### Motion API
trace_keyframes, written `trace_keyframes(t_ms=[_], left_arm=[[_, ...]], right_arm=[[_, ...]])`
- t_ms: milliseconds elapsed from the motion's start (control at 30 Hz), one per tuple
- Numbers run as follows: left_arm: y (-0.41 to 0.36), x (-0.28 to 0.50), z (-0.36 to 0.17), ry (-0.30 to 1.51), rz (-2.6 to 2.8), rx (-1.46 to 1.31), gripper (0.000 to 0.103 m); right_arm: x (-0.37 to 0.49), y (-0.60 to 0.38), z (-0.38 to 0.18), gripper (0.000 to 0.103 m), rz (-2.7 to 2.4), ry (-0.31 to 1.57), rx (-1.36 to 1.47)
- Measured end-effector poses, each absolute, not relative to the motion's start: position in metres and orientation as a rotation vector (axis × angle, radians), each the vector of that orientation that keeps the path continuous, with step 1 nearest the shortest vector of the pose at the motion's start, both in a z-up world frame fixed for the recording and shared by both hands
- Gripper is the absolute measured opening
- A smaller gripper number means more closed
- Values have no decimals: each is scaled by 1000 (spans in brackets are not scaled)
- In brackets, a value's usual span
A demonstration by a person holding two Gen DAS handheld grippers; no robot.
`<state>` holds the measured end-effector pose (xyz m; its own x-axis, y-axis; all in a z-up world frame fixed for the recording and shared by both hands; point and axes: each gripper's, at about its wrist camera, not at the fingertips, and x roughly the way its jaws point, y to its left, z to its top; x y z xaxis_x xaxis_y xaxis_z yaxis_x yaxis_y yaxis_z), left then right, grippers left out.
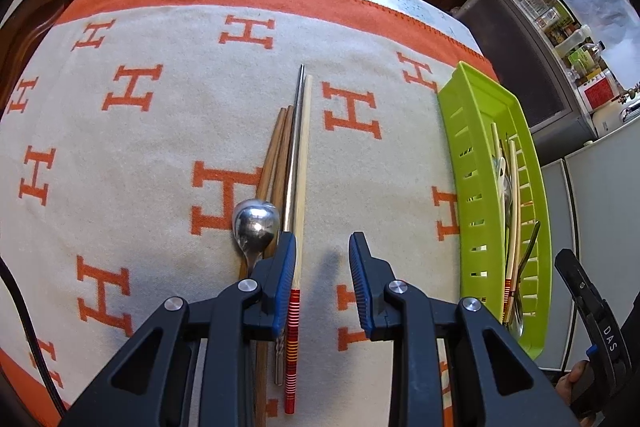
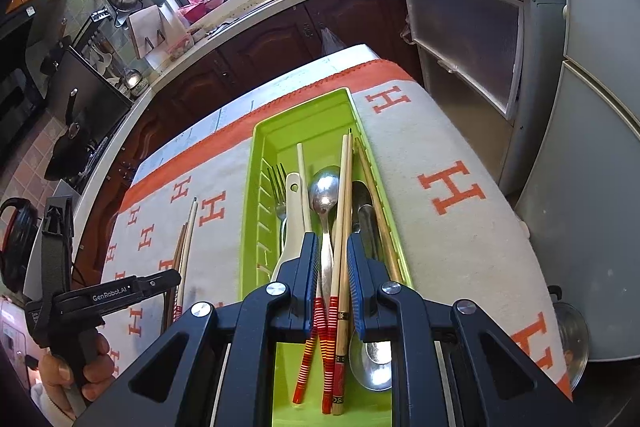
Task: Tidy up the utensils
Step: 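Grasp a red-striped white chopstick with the left gripper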
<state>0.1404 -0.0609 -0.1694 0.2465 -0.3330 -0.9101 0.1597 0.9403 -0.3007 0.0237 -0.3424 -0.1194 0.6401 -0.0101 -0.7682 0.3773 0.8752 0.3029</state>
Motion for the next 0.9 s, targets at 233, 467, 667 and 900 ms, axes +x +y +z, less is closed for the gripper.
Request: trace_keyframes(t_ms=[233, 467, 667, 900], left_arm=[[-63, 144, -175, 1292, -334, -157, 25], [-72, 140, -181, 1252, -322, -102, 25], [-97, 112, -184, 1083, -281, 121, 25], [-108, 101, -184, 1021, -295, 180, 3]], right_arm=[[21, -344, -123, 15, -238, 860, 478], [18, -342, -122, 15, -238, 855, 477], [13, -338, -123, 15, -231, 854, 474], [6, -342, -120, 15, -239, 839, 499]])
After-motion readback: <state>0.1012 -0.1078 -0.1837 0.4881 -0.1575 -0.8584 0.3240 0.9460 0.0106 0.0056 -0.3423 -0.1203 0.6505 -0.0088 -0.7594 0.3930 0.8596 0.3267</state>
